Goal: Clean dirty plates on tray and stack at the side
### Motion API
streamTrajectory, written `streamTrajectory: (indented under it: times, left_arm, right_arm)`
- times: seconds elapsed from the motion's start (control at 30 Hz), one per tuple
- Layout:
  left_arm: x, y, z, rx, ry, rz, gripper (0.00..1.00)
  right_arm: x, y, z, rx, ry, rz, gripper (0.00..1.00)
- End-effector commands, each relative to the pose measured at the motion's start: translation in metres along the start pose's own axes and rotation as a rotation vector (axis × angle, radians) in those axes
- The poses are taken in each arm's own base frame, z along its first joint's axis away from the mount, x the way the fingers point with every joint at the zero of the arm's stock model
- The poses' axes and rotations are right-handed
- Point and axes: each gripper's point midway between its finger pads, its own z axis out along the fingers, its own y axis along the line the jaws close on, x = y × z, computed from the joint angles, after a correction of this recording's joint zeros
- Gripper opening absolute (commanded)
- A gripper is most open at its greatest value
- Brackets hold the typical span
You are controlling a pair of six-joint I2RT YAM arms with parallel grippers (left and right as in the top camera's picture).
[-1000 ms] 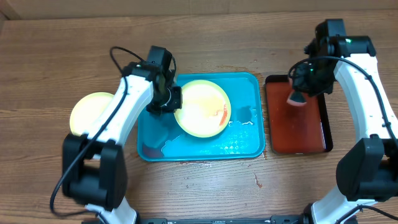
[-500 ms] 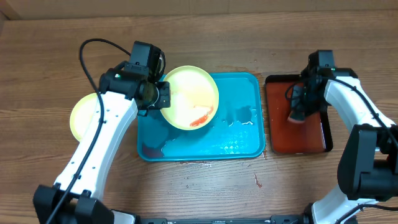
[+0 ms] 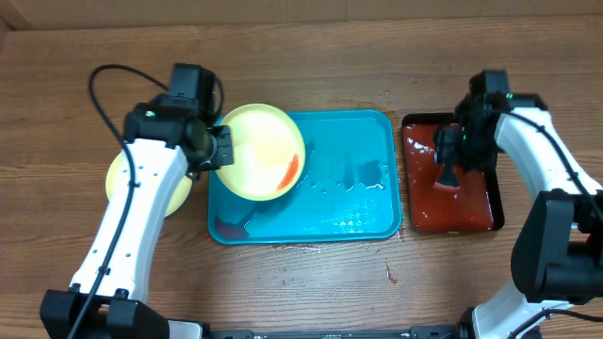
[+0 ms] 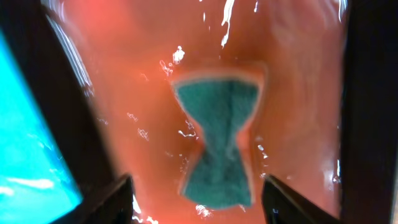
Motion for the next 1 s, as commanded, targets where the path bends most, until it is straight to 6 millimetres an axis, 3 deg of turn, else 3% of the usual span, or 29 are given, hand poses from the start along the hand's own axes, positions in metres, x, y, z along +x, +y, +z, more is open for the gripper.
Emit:
streamTrajectory:
  times: [0.0, 0.13, 0.23, 0.4, 0.53, 0.73, 0.97]
  left_arm:
    - [-0.012, 0.030, -0.027, -0.048, -0.067, -0.044, 0.04]
    - [-0.006, 0.062, -0.034, -0.115, -0.058, -0.110, 0.04]
    - [-0.003, 0.078, -0.038, -0.142, -0.055, -0.145, 0.04]
    - [-0.009, 0.078, -0.040, -0.141, -0.082, -0.117, 0.04]
    - [-0.015, 0.084, -0.046, -0.297, -0.138, -0.113, 0.04]
    - [-0.023, 0.070, -0.062, -0.457, -0.264, -0.130, 0.04]
    - [-0.042, 0.018, -0.065, -0.484, -0.416, -0.038, 0.04]
  right_arm:
    - [-0.036, 0.025, -0.055, -0.108, -0.147, -0.022, 0.77]
    - [-0.052, 0.041, -0.084, -0.179, -0.205, -0.039, 0.89]
    - [-0.054, 0.047, -0.087, -0.209, -0.214, -0.046, 0.93]
    - [-0.054, 0.046, -0.086, -0.208, -0.211, -0.045, 0.95]
    - [-0.054, 0.046, -0.086, -0.208, -0.211, -0.045, 1.00]
    - [-0.054, 0.046, -0.086, -0.208, -0.211, -0.045, 1.00]
    - [-0.053, 0.046, -0.086, -0.208, -0.210, -0.045, 1.00]
